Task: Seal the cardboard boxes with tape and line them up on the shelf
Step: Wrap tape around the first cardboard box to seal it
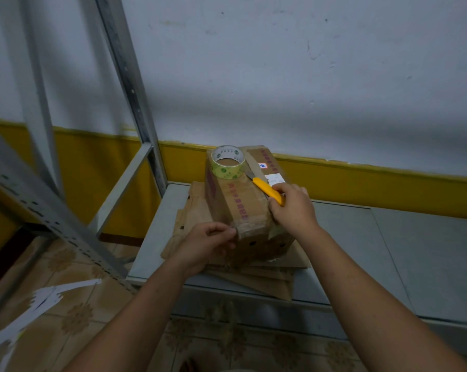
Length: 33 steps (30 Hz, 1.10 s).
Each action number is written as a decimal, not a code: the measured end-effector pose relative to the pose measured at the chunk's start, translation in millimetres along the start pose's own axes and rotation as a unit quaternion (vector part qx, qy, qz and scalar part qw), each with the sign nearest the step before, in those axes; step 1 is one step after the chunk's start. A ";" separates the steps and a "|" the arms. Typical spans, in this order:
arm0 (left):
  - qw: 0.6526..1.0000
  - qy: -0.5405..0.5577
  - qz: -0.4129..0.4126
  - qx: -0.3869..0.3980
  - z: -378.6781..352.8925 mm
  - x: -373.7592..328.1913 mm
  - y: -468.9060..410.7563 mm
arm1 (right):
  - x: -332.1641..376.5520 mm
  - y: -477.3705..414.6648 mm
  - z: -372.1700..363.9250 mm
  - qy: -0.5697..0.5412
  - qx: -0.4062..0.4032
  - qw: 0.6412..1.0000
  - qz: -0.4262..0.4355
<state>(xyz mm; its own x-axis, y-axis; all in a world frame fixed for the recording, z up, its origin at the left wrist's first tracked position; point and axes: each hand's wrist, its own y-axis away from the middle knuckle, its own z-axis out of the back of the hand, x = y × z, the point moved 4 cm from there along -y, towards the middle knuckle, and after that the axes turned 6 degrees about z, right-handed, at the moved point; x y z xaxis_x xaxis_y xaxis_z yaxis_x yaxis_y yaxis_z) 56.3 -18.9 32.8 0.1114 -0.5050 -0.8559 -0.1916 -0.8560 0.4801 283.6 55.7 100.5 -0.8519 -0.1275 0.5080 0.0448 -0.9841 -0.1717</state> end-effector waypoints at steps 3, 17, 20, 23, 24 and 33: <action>0.992 0.117 0.035 0.014 1.4 7.2 -4.9 | 0.4 0.3 -0.6 -0.006 0.003 1.000 0.001; 0.979 0.156 0.128 -0.030 -6.2 43.4 -23.3 | -4.0 3.3 -1.9 0.001 0.018 1.000 0.013; 0.983 0.119 0.130 -0.046 -5.3 51.2 -26.4 | -2.8 1.6 -1.2 -0.001 0.020 1.000 0.025; 0.994 0.026 0.041 -0.093 -8.1 43.0 -19.6 | -5.9 -1.7 0.7 0.011 0.027 0.999 0.036; 0.991 -0.027 -0.018 -0.126 -5.6 36.5 -16.6 | -8.9 -2.5 2.4 0.011 0.032 0.999 0.040; 0.906 -0.193 -0.290 -0.242 -10.7 -15.4 12.8 | -46.4 6.1 17.4 -0.173 0.098 0.979 0.047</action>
<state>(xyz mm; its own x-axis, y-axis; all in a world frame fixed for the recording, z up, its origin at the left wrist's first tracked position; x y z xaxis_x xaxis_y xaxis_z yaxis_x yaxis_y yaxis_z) 62.6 -23.2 54.2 -0.3097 0.0419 -0.9499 0.2502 -0.9602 -0.1240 332.4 53.5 90.6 -0.6138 -0.2190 0.7585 0.2429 -0.9665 -0.0826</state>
